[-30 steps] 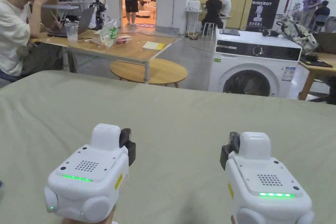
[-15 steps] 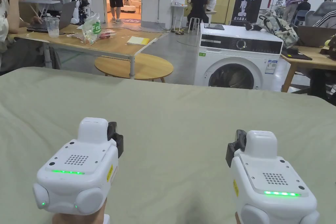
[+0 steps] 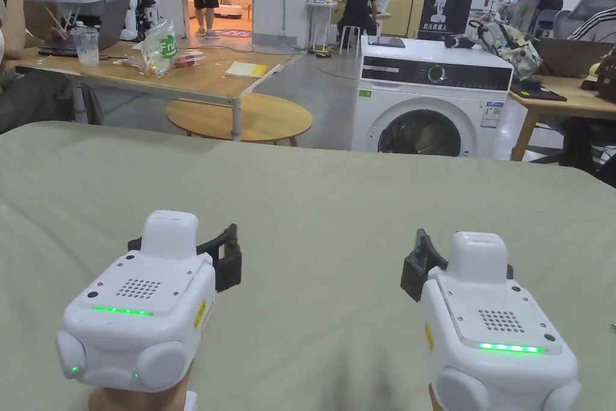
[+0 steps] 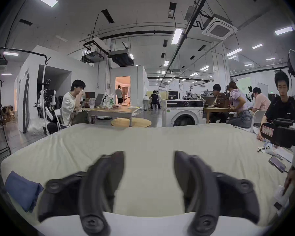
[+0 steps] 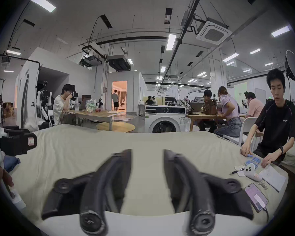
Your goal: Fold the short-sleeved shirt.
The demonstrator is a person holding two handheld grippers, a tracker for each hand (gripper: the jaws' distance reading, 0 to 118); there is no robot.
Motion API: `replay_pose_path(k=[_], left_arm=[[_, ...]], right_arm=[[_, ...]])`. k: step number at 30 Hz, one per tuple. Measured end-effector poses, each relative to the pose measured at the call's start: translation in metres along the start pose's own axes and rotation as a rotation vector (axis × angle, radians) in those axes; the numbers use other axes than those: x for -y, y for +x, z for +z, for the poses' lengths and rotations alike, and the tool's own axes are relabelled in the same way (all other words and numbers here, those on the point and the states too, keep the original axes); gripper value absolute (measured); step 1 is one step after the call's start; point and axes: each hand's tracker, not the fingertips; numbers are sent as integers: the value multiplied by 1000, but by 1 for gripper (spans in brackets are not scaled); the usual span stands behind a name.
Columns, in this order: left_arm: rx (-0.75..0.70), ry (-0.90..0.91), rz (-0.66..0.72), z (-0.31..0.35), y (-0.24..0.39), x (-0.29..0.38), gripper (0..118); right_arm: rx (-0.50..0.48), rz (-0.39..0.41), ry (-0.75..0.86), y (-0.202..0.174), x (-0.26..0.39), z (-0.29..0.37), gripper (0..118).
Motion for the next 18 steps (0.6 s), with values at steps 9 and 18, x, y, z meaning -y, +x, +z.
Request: replay_pose_path(k=[9, 18], left_arm=[[-29, 67, 15, 2, 0, 3, 79], [-32, 32, 55, -4, -19, 1, 79]], right_arm=[[28, -13, -15, 0, 4, -5, 87], [-19, 15, -26, 0, 0, -7, 87]])
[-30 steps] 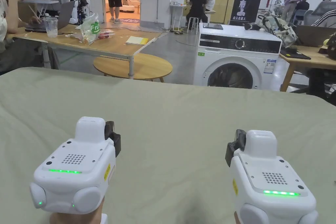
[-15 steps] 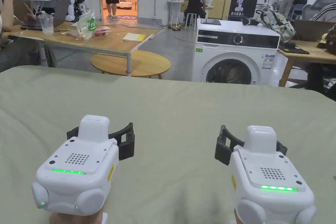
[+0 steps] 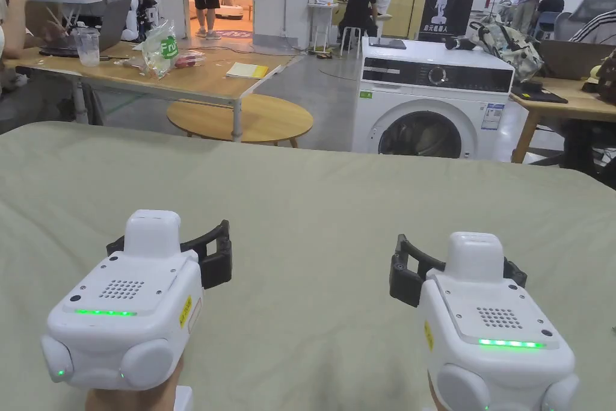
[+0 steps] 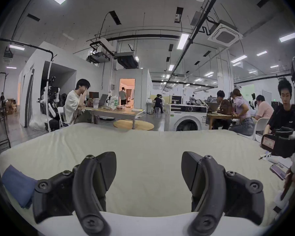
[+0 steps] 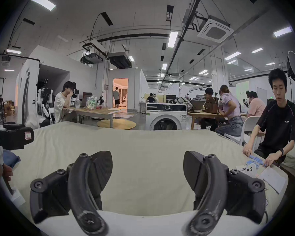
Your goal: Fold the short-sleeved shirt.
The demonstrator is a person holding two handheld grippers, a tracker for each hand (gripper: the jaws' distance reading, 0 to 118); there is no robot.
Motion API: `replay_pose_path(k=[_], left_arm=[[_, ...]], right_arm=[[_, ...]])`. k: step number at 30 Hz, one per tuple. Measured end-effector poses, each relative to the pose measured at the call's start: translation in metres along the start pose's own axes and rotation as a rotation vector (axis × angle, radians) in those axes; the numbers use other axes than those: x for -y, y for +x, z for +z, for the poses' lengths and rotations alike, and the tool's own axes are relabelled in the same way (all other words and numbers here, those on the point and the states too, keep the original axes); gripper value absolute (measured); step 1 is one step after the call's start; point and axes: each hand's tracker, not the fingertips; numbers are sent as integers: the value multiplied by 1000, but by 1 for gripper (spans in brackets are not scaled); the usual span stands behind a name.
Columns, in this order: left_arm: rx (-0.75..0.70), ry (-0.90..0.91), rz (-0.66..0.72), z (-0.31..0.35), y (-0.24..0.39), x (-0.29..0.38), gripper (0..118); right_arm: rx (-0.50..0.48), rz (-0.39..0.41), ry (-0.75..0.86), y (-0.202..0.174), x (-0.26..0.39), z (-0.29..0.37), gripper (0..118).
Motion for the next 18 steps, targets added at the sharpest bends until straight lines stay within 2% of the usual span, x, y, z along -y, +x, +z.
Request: replay_pose_path(k=[1, 3, 5, 7, 9, 12, 18], left_arm=[[-3, -5, -10, 0, 0, 0, 79], [-5, -21, -27, 0, 0, -1, 79], [15, -24, -39, 2, 1, -1, 79], [57, -25, -43, 3, 1, 0, 79], [57, -25, -50, 4, 4, 2, 79], [20, -6, -67, 8, 10, 5, 79], [13, -8, -65, 7, 8, 8, 79]], right_arm=[[-13, 2, -2, 0, -1, 1, 87], [22, 26, -4, -6, -2, 1, 87], [19, 16, 15, -7, -2, 4, 87], [-41, -46, 20, -5, -3, 4, 87], [-58, -99, -9, -3, -6, 3, 87], [-20, -130, -27, -5, -9, 0, 87], [26, -129, -61, -10, -12, -4, 87]])
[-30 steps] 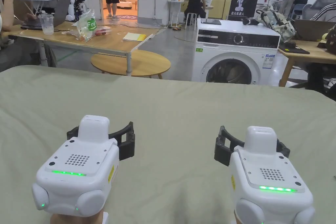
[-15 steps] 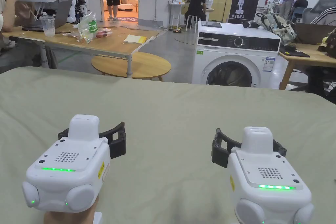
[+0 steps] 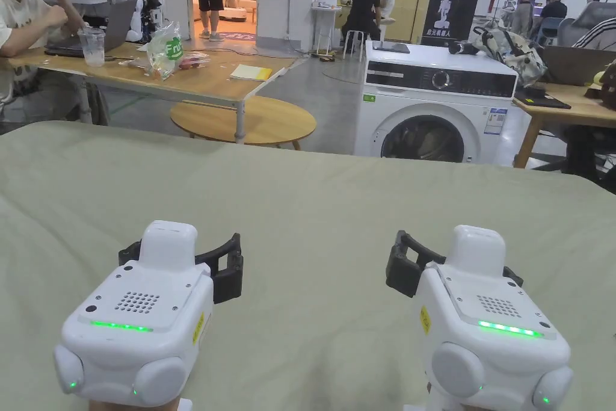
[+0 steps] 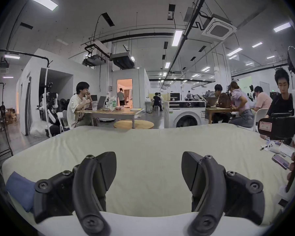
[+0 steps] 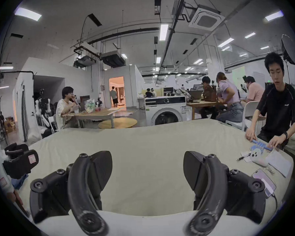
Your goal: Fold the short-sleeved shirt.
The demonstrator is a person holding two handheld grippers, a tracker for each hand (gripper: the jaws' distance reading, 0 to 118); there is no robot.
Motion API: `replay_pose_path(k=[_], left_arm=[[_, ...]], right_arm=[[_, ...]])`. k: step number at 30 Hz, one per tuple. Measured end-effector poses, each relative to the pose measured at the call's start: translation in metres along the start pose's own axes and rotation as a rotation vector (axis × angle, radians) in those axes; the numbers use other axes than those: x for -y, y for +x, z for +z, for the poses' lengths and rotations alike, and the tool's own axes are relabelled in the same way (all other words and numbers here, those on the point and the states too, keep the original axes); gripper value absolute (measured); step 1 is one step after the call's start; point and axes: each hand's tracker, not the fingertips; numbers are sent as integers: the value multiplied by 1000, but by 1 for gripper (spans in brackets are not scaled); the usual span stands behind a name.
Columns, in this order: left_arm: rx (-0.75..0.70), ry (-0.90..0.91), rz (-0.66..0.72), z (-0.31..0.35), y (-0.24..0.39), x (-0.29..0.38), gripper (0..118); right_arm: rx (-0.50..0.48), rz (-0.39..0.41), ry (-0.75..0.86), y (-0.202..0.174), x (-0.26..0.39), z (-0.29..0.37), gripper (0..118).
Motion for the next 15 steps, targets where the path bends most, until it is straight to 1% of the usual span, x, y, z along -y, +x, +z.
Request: replay_pose_path(k=[4, 8, 10, 15], left_arm=[[2, -4, 10, 0, -2, 2, 79], [6, -5, 3, -2, -4, 3, 79], [-12, -5, -5, -2, -3, 3, 79], [-28, 10, -24, -2, -2, 3, 79]], right_arm=[[25, -45, -41, -1, -3, -3, 87], [42, -49, -60, -1, -2, -8, 87], [59, -35, -62, -1, -1, -10, 87], [86, 41, -40, -5, 5, -11, 87]])
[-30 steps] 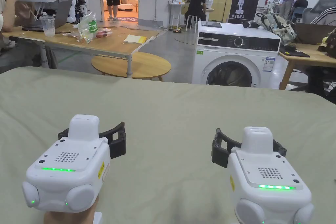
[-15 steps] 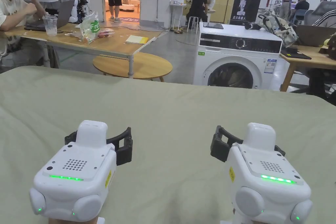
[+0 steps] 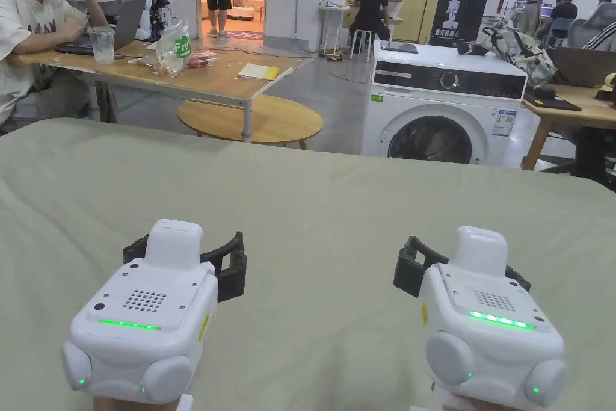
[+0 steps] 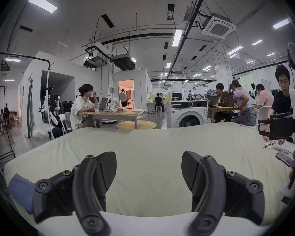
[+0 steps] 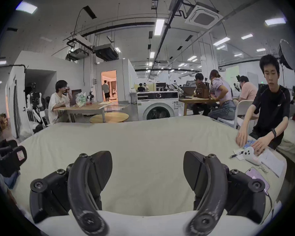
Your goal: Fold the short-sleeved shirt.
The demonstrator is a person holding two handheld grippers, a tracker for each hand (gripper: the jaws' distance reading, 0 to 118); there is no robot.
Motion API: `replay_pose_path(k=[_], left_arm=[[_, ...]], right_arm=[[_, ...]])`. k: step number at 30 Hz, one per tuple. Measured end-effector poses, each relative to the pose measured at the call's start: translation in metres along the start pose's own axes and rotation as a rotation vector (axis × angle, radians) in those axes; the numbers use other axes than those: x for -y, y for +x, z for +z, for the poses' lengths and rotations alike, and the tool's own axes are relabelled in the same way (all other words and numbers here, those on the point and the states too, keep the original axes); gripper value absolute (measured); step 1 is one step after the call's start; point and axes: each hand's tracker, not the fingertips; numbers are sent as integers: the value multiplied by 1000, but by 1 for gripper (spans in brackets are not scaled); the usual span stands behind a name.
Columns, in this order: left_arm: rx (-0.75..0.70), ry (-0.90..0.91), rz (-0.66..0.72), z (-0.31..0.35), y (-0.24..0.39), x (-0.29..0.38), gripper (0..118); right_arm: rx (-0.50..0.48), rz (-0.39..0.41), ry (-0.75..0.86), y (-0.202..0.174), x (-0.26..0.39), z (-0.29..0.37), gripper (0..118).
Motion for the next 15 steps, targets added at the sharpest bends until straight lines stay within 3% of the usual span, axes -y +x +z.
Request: replay_pose_path(k=[15], left_arm=[[-8, -8, 12, -3, -6, -5, 79]], right_arm=[[14, 5, -10, 6, 3, -7, 87]])
